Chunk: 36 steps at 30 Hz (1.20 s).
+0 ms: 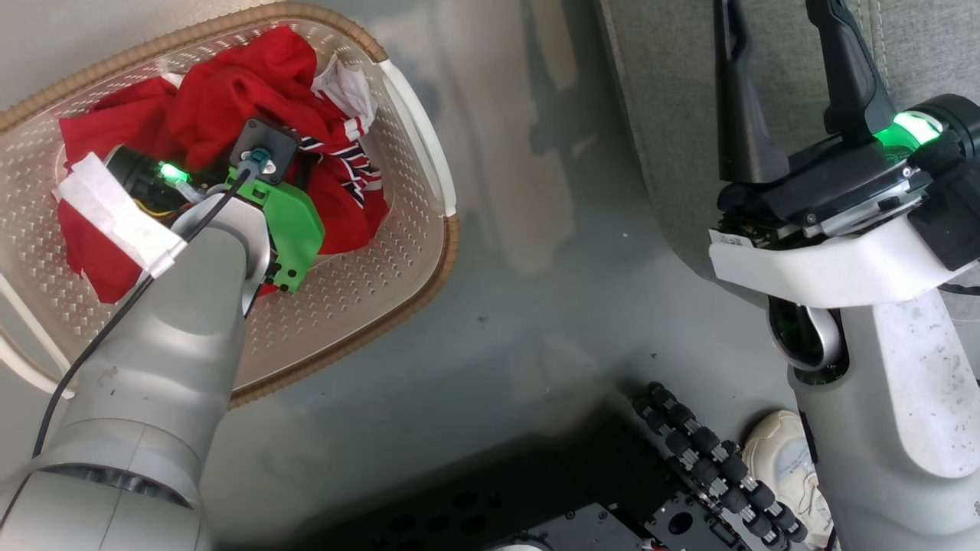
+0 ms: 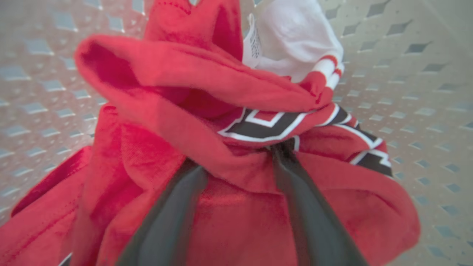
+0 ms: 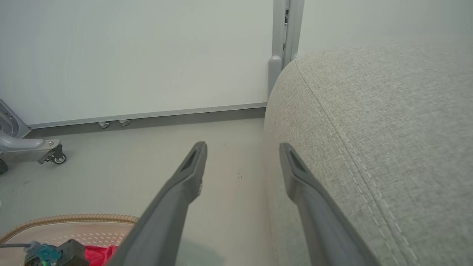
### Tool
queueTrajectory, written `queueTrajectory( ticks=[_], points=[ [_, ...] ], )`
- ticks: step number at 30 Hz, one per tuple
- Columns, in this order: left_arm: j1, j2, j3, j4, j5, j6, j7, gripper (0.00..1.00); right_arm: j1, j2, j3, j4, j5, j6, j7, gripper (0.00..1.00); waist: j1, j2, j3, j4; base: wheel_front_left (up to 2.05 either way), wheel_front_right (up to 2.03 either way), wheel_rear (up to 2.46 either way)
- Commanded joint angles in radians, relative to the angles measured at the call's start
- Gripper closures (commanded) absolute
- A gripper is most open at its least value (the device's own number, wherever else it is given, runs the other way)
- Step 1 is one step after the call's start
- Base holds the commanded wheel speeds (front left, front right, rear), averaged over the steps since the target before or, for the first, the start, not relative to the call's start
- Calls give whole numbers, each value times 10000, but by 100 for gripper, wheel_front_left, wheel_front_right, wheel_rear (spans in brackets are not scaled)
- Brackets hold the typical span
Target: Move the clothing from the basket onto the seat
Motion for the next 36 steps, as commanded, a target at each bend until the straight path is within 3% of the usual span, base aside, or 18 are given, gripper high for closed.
queueTrajectory(
  ticks=[1, 10, 21, 29, 36],
  points=[
    [-204, -15, -66, 33, 35, -51, 45, 100, 76, -26, 20, -68, -73, -3, -46, 0, 0, -1, -3, 32, 0, 0, 0],
    [-134, -357, -353, 56, -362, -62, -326, 100, -15, -26, 65, 82, -232, -3, -46, 0, 0, -1, -353, 283, 0, 0, 0],
    [674, -615, -813, -483, -1327, -65, -736, 100, 288, -29, 39, 491, -504, -3, -46, 0, 0, -1, -1948, 853, 0, 0, 0],
    [1773, -603, -919, -2331, -1898, -64, -728, 100, 800, -32, -115, 978, -817, -3, -46, 0, 0, -1, -3326, 1428, 0, 0, 0],
    [2856, -545, -423, -3896, -2017, -38, -731, 100, 1326, -32, -314, 1395, -921, -3, -46, 0, 0, -1, -4526, 1876, 0, 0, 0]
  ],
)
